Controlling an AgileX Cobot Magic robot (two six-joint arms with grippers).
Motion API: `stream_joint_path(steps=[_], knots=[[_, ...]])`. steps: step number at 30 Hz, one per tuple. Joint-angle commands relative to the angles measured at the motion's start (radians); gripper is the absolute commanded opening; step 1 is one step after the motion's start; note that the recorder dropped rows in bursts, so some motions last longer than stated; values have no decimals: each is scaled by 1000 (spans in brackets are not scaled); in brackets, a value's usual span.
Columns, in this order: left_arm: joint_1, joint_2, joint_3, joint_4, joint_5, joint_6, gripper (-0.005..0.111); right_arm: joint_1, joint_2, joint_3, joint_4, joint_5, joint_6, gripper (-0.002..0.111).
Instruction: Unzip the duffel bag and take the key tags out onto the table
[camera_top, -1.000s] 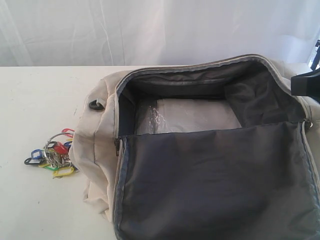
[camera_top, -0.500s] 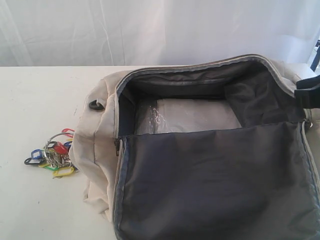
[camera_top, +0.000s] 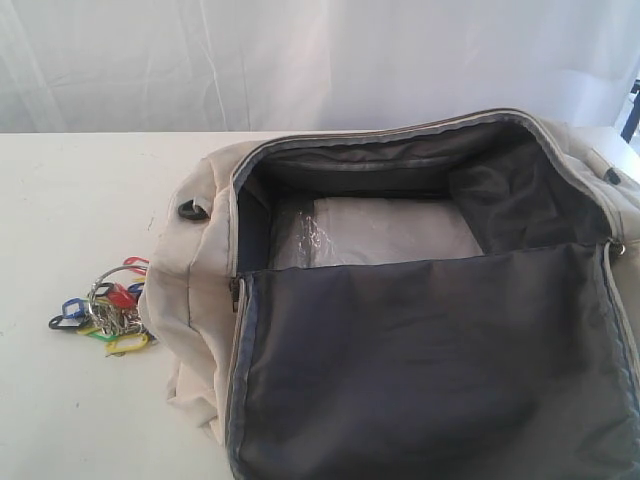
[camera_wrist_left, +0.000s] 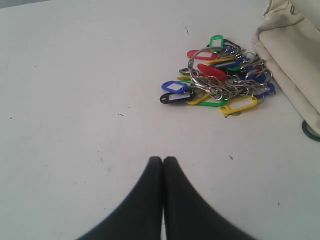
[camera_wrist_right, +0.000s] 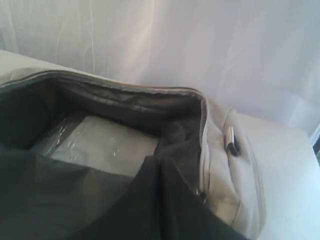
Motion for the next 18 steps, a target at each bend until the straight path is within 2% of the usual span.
stream_joint_path(steps=[1,7,12,14,18], knots=[[-6,-4,1,-3,-2,0,0,0,-121,144,19,-6,74,0],[-6,-4,1,-3,-2,0,0,0,-182,202,26,-52,145,0],[-6,-4,1,-3,-2,0,0,0,-186,233,35,-178,166,0],[-6,-4,1,-3,-2,0,0,0,-186,256,-105,-197,302,0],[-6,-4,1,-3,-2,0,0,0,-186,315,-530,-215,765,0]])
